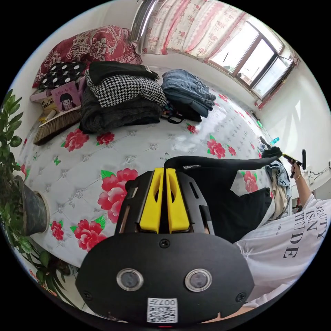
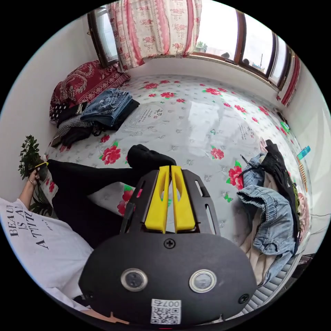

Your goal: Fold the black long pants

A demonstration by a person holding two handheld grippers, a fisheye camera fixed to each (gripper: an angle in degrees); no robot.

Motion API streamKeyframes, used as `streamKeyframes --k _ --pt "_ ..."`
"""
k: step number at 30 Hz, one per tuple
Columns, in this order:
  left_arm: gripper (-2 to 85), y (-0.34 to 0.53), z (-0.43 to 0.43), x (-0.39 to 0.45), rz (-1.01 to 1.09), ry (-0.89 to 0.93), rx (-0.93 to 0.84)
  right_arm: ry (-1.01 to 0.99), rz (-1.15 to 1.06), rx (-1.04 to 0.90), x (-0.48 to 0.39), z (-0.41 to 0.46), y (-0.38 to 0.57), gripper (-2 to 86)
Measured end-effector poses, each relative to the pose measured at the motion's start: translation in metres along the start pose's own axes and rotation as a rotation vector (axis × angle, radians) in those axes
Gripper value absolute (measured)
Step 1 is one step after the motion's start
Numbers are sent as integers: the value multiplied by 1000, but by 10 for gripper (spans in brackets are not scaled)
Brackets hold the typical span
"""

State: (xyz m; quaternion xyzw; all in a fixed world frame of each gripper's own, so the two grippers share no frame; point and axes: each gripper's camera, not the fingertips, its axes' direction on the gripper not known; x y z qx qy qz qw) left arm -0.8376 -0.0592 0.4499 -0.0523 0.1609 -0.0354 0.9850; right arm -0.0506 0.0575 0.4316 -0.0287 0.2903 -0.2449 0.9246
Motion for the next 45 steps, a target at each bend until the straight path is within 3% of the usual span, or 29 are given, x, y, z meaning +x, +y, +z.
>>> streamKeyframes --k 5,10,14,17,22,24,27,32,35,37,39,43,45 --pt "-10 -20 24 5 -15 -8 -66 -32 107 -78 43 17 12 -2" --pt "-10 9 -31 20 86 39 47 -24 37 199 56 -94 56 -2" --pt "-10 87 -78 23 111 67 135 56 -71 282 57 -139 140 -2" --pt "-10 162 -73 19 73 33 96 -9 -51 178 73 -120 224 -3" --pt "-9 251 10 11 -149 24 -223 -113 178 -339 101 44 360 -3" --pt "-9 256 22 16 -166 9 -244 -123 245 -400 108 71 383 -3" --pt "-9 231 -6 27 -125 -1 -130 -125 294 -282 123 40 380 -3" --pt "-10 198 -65 62 55 -81 8 -70 109 -88 110 -60 361 -2" --pt "-9 225 -26 59 37 -138 -173 11 82 -163 104 -54 390 -1" --pt "-9 250 17 55 -14 -143 -344 -117 205 -325 120 -7 432 0" --pt "-9 263 35 59 -52 -148 -380 -177 311 -398 130 8 457 3" --pt "-8 252 35 75 -38 -212 -368 -155 446 -73 151 -61 473 26" --pt "-8 244 36 79 -13 -220 -396 -96 531 -18 167 -75 475 41"
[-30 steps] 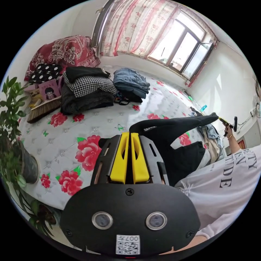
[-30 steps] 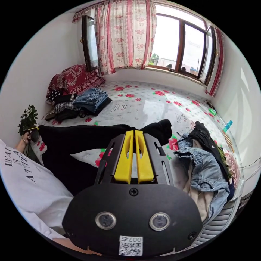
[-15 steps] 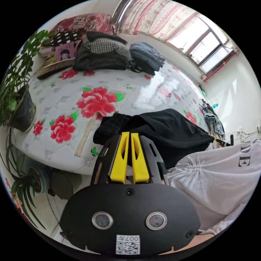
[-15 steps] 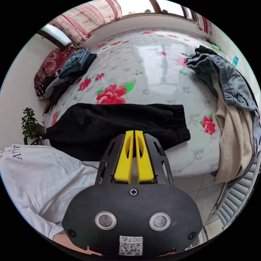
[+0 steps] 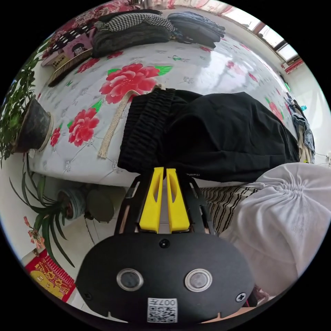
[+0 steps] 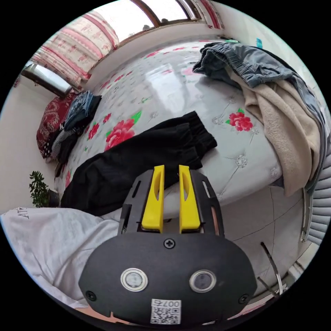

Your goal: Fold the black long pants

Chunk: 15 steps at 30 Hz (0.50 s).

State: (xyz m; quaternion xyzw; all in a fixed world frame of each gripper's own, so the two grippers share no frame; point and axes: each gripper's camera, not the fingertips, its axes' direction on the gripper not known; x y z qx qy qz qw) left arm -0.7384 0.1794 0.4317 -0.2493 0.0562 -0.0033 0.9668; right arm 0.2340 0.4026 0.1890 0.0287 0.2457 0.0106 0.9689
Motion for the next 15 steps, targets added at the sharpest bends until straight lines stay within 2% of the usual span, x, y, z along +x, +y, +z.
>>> streamKeyframes --k 3,7,11,15 --pt "-9 -8 -5 3 -8 -6 -4 52 125 -44 20 11 -15 55" --pt "-9 -10 -15 13 -11 -33 -3 20 236 -266 15 32 -28 40" --pt "-8 -8 -28 23 -6 -55 21 70 89 -195 -44 -43 -53 22" --pt "-8 2 -31 35 10 -33 51 116 -133 10 -123 -157 -78 14"
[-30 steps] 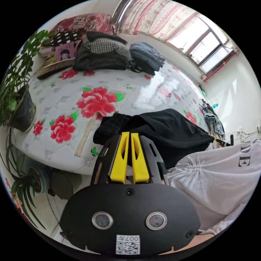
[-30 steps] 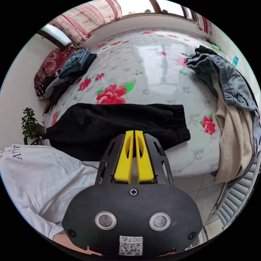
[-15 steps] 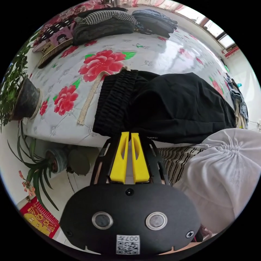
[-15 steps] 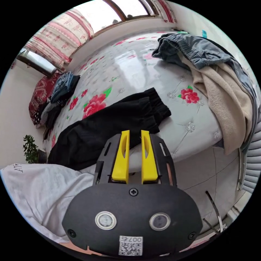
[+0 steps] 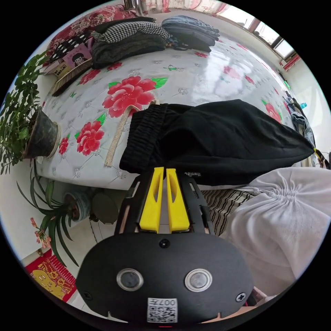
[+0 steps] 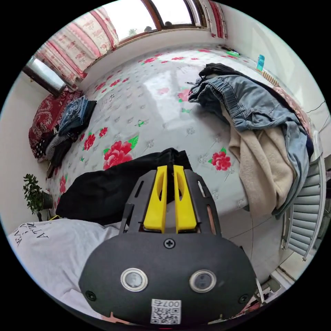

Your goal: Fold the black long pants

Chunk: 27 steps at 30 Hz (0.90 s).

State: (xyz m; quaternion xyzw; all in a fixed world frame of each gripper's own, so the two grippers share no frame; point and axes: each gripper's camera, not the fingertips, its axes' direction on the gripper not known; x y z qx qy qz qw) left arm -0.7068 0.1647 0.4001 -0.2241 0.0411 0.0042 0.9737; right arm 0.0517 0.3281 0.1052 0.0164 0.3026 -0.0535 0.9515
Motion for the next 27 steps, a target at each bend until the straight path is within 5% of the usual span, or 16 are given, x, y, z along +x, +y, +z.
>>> streamKeyframes --k 3,7,11,19,24,27 --pt "-6 11 11 15 8 5 -3 159 -29 28 -22 -21 -4 14" --pt "12 30 30 14 -85 30 6 137 197 -291 5 74 17 15" --pt "61 66 9 -8 -179 185 104 110 237 -207 -41 68 37 20" --pt "111 72 3 -70 -368 263 294 -214 -361 -245 -336 90 25 36" --pt "114 -2 53 -63 -284 99 4 -270 -695 -410 -523 135 51 28" --pt "66 -4 56 -70 -342 88 -5 -80 -860 -633 -601 178 95 18"
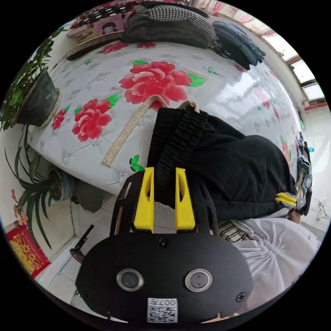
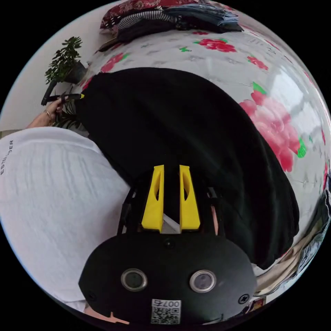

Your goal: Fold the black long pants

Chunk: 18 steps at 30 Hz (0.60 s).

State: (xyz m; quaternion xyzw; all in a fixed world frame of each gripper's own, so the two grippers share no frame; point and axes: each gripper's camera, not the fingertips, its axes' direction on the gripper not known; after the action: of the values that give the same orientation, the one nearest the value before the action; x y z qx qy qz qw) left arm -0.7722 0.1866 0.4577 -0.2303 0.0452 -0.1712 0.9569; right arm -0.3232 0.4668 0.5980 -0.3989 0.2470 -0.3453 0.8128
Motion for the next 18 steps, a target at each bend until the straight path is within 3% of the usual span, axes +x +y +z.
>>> streamKeyframes --k 1,3,7,10,14,18 --pt "29 11 -8 -12 -84 15 69 95 -64 113 -24 -11 0 13" --pt "23 34 -8 -26 -170 41 110 178 -79 76 -42 -6 -5 7" --pt "53 87 -2 -43 -217 141 244 18 20 27 -36 -21 -25 4" --pt "76 97 -23 -55 -247 145 320 -133 85 287 -16 -78 -43 16" --pt "61 78 -64 -35 -93 116 452 -204 97 387 3 -114 -106 35" --pt "64 36 -54 7 126 140 367 -168 39 329 2 -96 -204 53"
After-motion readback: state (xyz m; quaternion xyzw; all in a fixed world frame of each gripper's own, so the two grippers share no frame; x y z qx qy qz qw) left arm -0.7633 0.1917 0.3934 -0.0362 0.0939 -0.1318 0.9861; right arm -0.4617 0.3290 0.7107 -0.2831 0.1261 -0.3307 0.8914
